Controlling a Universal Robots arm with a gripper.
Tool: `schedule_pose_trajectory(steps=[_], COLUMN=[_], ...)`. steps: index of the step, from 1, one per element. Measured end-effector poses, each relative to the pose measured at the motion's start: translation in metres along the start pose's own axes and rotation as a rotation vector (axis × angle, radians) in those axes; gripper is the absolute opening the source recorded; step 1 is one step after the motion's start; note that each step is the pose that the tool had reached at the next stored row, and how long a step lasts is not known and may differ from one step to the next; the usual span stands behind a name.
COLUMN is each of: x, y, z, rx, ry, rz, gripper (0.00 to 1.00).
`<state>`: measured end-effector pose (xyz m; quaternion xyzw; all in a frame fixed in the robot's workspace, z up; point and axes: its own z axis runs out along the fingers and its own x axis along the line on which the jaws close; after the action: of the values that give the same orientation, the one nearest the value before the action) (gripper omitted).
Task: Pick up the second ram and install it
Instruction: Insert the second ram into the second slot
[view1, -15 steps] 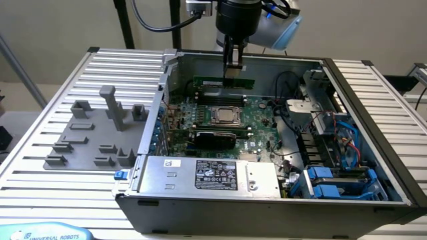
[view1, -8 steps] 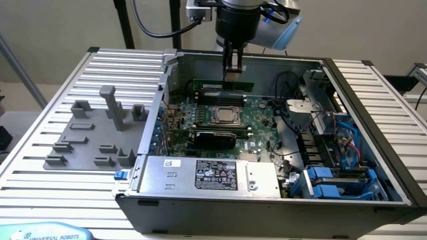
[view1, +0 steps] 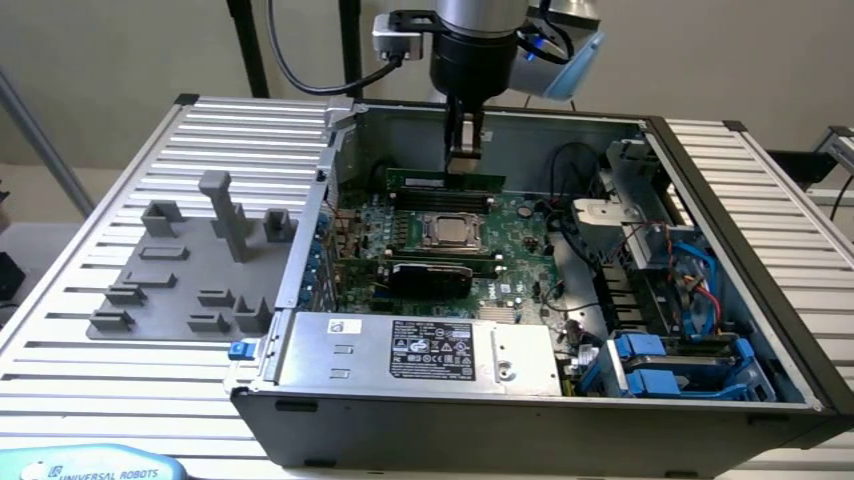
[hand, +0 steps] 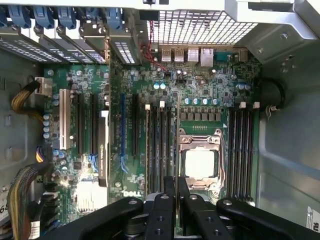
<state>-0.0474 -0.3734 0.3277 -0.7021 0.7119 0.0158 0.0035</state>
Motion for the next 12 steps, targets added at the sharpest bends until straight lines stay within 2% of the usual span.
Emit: schedule_pose_trajectory(steps=[12], x=[0.004], y=[-0.0064], z=[0.0215], rx=[0.0], ry=[-0.0001], rz=[0.0], gripper=[0.14])
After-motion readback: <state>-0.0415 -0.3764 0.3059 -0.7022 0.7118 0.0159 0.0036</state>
